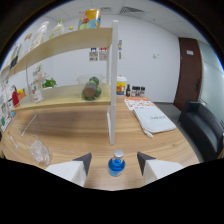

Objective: Make me a cup of Mount Fuji.

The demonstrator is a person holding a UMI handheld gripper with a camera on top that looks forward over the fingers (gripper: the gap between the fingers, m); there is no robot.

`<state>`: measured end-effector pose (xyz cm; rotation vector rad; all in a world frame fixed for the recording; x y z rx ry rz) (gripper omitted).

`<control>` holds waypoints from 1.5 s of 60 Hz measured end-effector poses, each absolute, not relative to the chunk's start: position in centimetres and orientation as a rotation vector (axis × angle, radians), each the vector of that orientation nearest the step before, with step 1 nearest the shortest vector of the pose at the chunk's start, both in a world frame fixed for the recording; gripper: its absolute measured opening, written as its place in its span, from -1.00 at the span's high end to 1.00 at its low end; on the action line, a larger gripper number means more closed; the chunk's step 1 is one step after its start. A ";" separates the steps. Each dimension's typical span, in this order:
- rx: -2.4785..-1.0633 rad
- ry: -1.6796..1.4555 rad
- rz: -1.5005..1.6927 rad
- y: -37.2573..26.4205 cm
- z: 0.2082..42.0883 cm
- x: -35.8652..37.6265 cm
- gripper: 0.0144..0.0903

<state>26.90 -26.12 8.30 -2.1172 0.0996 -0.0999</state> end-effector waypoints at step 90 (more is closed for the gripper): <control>-1.793 0.016 0.048 -10.1 40.1 -6.9 -0.35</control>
